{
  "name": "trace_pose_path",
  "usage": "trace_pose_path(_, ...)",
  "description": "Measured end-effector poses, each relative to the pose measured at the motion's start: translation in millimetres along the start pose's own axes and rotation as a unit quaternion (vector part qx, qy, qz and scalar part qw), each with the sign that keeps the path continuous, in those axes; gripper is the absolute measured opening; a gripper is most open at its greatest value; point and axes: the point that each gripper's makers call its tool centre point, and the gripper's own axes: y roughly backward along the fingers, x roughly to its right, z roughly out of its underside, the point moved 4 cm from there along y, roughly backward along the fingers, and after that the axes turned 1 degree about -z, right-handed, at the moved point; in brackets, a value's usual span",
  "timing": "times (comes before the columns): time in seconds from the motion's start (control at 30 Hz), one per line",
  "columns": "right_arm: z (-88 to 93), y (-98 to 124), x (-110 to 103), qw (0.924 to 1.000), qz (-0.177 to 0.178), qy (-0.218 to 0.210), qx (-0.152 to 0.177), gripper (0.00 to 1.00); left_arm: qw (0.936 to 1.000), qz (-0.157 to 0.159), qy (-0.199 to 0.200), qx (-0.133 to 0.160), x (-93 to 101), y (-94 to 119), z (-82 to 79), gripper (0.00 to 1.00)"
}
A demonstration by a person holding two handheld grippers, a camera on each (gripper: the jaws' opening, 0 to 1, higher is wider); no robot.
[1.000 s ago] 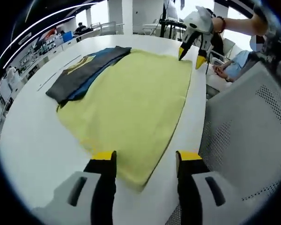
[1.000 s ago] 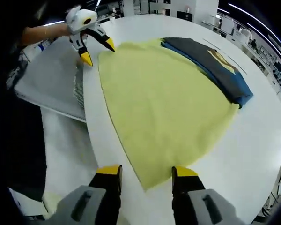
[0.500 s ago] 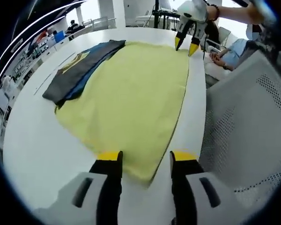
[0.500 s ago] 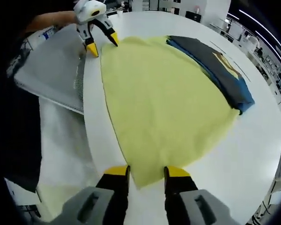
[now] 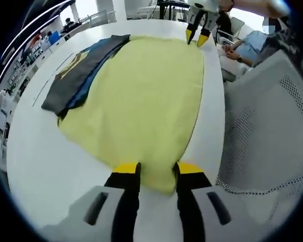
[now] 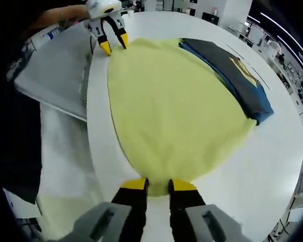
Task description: Fold the garment on the visible template until the final outline fits inside the template.
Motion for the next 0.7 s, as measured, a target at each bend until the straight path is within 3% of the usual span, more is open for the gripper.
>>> trace_pose_path(0.07, 0.0, -0.2, 0.5, 1.0000, 0.001, 0.000, 0.001, 0.08, 1.0000, -0.003, 0.003, -0.003, -0.6, 0.3, 0.6, 0.21)
trace_pose_path(0.2, 0.3, 0.1, 1.3, 1.0000, 0.005, -0.004, 0.005, 0.06, 0.9997, -0.022, 0.011, -0.006, -6.9, 0.7, 3.7, 0.04)
trace_pose_path(0.3, 0.7, 0.2, 2.2, 1.0000, 0.007, -0.004, 0.005, 0.05, 0.9995, -0.018, 0.026, -0.001, -8.9, 0.5, 4.1, 0.03)
trace_pose_path(0.5, 2.0, 2.0, 3.5, 0.9999, 0.013, 0.000, 0.002, 0.00, 0.9997, -0.020, 0.014, -0.003, -5.6, 1.2, 5.2, 0.01)
trace_pose_path(0.7, 4.8, 4.9, -1.7, 1.0000, 0.005, -0.004, 0.003, 0.00, 0.9985, -0.006, 0.054, 0.011, 3.4, 5.6, 10.1, 0.01)
